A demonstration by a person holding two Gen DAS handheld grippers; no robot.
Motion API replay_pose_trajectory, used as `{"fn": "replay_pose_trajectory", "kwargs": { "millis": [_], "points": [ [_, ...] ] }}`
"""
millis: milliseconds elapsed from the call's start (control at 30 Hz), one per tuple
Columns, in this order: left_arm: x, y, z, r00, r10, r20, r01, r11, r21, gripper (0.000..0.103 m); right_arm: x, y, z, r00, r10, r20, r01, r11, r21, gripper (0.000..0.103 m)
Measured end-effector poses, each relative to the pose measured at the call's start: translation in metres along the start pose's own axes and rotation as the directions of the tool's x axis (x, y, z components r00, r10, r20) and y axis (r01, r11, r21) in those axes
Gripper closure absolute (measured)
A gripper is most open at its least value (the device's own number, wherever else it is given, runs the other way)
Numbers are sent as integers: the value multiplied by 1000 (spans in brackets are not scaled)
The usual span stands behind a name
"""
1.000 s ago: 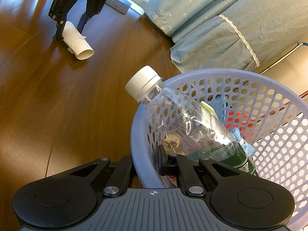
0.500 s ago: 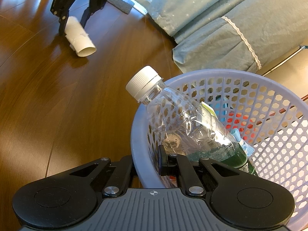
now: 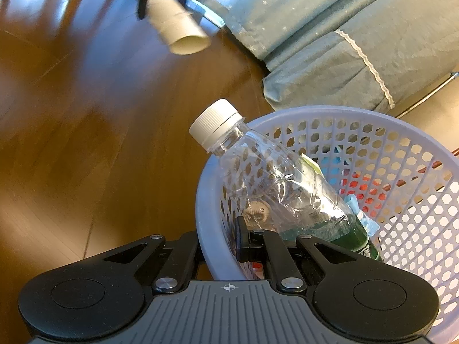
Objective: Collect trash
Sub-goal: 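Lift the paper tube over the wastebasket and open the left tool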
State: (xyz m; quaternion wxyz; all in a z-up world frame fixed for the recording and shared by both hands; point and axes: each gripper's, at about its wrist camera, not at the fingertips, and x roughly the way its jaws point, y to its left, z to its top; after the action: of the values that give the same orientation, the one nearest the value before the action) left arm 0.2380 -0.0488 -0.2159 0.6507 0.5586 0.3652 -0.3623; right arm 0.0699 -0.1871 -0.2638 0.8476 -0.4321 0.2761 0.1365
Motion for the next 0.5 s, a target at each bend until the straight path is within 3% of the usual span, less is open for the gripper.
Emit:
{"fn": "replay_pose_trajectory", "kwargs": {
  "millis": [167,500],
  "points": [
    [-39,10,18,997,48,53,-51,997,57,59,-3,3,8,1000,16,7,-16,1000,9,100],
    [-72,8,103,982,143,123,-165,966,197,58,-12,5,24,998,56,29,-57,998,35,100]
  ]
}}
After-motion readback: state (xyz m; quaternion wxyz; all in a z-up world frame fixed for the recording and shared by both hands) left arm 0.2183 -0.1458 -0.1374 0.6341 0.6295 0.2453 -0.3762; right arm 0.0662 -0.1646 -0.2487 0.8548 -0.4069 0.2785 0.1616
